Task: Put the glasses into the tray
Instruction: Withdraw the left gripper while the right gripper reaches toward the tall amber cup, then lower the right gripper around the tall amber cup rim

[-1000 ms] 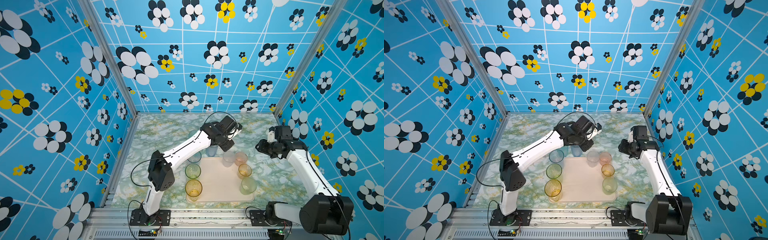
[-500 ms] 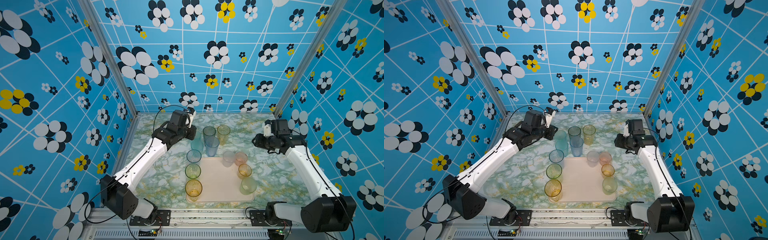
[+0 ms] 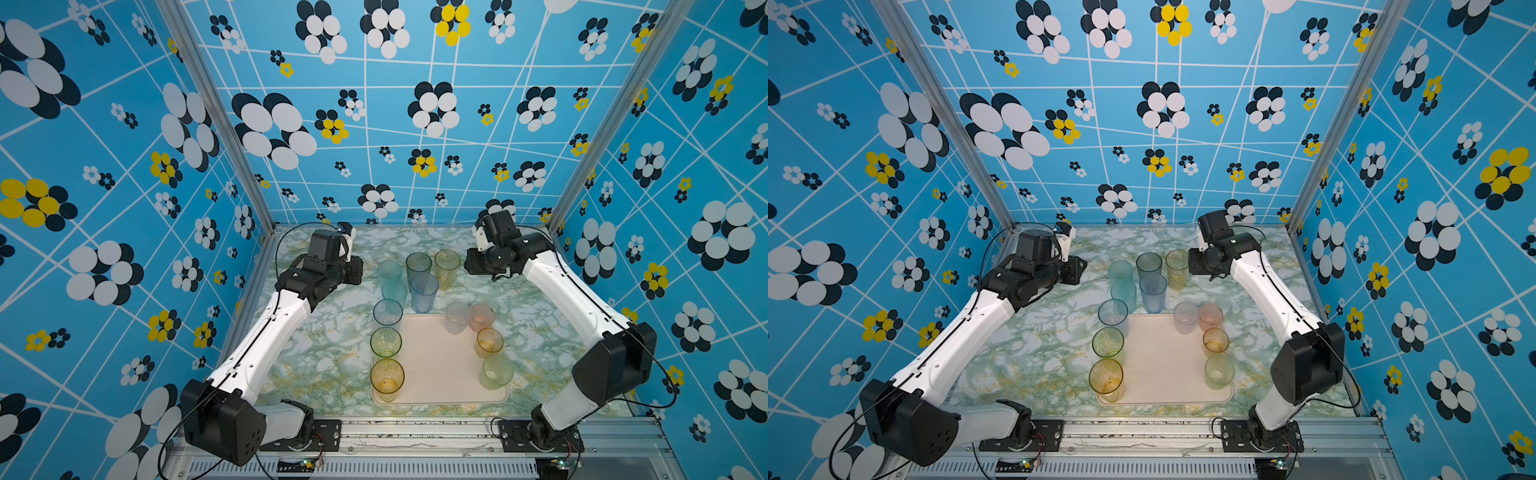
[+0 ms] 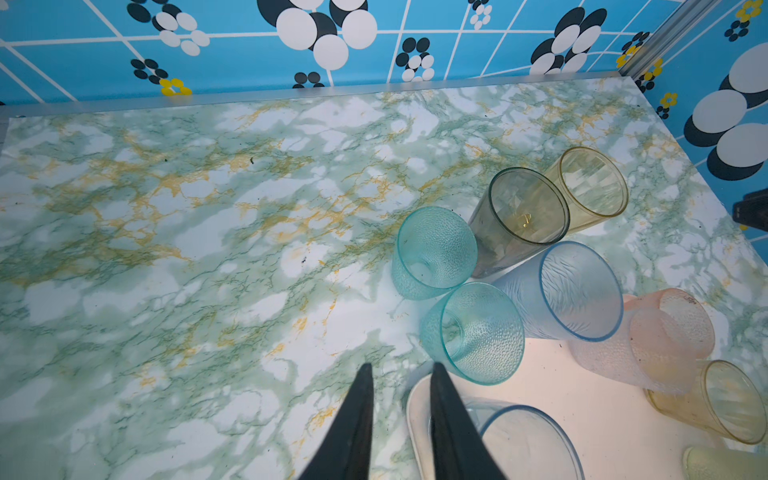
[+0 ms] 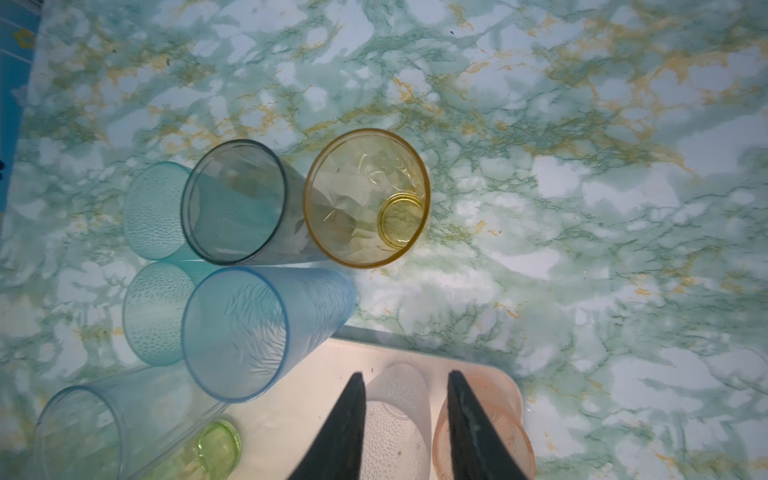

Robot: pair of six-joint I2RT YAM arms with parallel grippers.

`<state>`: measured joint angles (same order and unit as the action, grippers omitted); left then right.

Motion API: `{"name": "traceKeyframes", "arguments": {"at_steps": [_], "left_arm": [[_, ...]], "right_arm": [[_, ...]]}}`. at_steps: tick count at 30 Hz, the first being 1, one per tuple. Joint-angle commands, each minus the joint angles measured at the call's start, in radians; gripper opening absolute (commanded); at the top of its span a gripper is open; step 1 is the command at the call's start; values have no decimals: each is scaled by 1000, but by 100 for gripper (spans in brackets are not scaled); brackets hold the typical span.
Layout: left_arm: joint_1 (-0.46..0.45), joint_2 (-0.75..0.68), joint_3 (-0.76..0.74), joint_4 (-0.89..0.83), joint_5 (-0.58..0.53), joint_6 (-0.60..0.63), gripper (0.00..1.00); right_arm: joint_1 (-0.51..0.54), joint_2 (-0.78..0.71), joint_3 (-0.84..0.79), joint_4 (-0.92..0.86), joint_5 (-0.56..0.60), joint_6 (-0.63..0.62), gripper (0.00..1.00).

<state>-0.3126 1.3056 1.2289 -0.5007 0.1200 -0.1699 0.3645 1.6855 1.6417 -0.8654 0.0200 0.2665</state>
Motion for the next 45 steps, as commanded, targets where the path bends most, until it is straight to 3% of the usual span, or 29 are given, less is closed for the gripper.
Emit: {"name": "traceKeyframes", "arguments": {"at_steps": [1, 11, 45], "left_arm": [[21, -8, -13, 4, 34, 0, 26], [76, -13, -32, 5, 73, 5, 27], [105, -14, -67, 19, 96, 0, 27]], "right_arm": [[-1, 84, 121, -75, 70, -32, 35], [-4, 347, 423, -240, 79, -82, 30], [-20, 483, 480, -236, 18, -75, 17]]}}
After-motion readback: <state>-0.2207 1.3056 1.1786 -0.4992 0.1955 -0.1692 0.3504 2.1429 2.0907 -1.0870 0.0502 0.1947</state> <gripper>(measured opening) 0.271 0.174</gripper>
